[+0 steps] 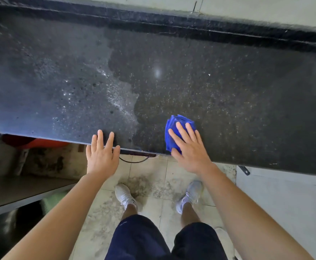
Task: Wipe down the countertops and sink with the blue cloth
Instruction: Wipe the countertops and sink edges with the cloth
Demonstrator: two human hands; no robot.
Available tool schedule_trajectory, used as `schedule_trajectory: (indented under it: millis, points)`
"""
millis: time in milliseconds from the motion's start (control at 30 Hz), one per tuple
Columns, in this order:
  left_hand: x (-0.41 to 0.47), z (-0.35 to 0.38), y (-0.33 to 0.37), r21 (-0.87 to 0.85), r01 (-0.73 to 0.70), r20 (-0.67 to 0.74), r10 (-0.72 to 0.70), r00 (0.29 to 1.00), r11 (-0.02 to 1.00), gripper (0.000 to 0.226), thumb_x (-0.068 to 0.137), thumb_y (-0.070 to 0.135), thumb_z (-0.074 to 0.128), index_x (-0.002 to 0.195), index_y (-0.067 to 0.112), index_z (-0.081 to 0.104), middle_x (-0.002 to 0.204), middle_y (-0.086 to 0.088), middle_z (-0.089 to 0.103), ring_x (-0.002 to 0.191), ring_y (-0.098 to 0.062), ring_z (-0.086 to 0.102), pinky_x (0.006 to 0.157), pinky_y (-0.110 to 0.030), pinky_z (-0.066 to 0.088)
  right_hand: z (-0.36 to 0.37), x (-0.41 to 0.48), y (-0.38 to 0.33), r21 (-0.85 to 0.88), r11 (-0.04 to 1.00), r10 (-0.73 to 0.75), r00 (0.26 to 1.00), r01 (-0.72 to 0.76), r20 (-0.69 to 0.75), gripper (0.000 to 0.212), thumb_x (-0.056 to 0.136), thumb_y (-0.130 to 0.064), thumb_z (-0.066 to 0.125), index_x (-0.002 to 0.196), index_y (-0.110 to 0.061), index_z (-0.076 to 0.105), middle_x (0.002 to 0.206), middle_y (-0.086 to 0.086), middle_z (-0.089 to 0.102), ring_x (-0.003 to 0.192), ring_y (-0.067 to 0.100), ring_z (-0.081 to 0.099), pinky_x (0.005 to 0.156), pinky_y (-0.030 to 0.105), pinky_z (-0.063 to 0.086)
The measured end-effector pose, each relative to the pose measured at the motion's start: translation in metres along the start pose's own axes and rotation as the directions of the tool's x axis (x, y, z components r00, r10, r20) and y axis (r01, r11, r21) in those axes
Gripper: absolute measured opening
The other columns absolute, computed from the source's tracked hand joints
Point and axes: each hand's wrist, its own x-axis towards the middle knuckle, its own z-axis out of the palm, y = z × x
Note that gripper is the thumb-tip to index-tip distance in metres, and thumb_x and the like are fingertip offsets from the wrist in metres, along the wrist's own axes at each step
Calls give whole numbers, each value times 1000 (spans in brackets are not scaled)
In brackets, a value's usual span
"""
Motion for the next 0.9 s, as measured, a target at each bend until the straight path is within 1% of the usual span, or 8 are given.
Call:
schedule_trajectory:
  millis: [133, 267, 333, 400, 500, 667, 800, 900]
  points:
    - [0, 5, -3, 19, -32, 22, 31, 999, 999, 60, 103, 49, 23, 157, 30, 6, 165, -7, -7, 151, -29, -10, 121, -47, 7, -19, -27, 71, -25, 962, 272, 962, -272, 21, 64, 99, -54, 25, 159, -39, 10, 166, -9, -15, 153, 21, -17, 124, 51, 0]
    - [1, 2, -5, 67, -38, 57, 34, 998, 997, 59, 103, 52, 17, 156, 33, -2, 165, -5, -12, 151, -27, -13, 121, -48, 5, -2, -17, 32, 14, 943, 334, 938, -334, -93, 70, 96, -52, 15, 159, -25, 19, 168, 10, 2, 152, 40, -3, 122, 58, 7]
    - [1, 1, -4, 59, -35, 54, 32, 998, 998, 60, 103, 53, 18, 156, 33, 0, 165, -5, -11, 151, -28, -12, 121, -48, 5, 9, -3, -9, -5, 975, 221, 969, -223, -111, 67, 97, -50, 21, 158, -23, 25, 167, 11, 8, 152, 42, 2, 121, 59, 9]
    - [1, -2, -4, 56, -33, 46, 31, 998, 998, 60, 102, 53, 20, 157, 33, 4, 165, -6, -7, 152, -28, -9, 121, -47, 5, 19, 13, -53, -41, 999, 20, 993, -25, -112, 63, 98, -47, 29, 157, -24, 28, 167, 10, 11, 152, 41, 4, 122, 60, 11]
    - [2, -8, -6, 35, -23, 19, 23, 1000, 999, 58, 103, 52, 26, 157, 32, 16, 166, -5, 3, 152, -26, 0, 122, -46, 7, 31, 34, -107, -83, 974, -214, 976, 210, -49, 62, 100, -44, 38, 158, -26, 23, 168, 8, 8, 153, 38, -1, 122, 60, 10]
    - [8, -12, -10, 15, 26, -71, -25, 997, 1000, 62, 102, 51, 32, 156, 25, 20, 165, -11, 3, 152, -29, 4, 121, -48, 9, 13, 51, -78, -167, 902, -402, 916, 397, 4, 62, 98, -57, 32, 155, -33, 32, 166, 1, 19, 153, 31, 12, 123, 55, 12]
    - [29, -16, -24, 68, 38, -63, -34, 997, 997, 64, 101, 53, 30, 157, 27, 14, 166, -6, 2, 152, -30, 0, 121, -51, 9, -19, 77, -13, -143, 984, -122, 988, 109, -90, 64, 97, -61, 32, 154, -31, 35, 166, 4, 20, 151, 36, 15, 118, 60, 19]
    - [37, -13, -34, 34, 35, -54, -33, 998, 999, 62, 101, 52, 33, 156, 28, 18, 165, -1, 7, 151, -30, 3, 121, -53, 12, -43, 110, 15, -118, 991, 61, 995, -70, -81, 63, 100, -63, 34, 156, -38, 23, 168, 2, 4, 152, 38, -4, 121, 58, -1]
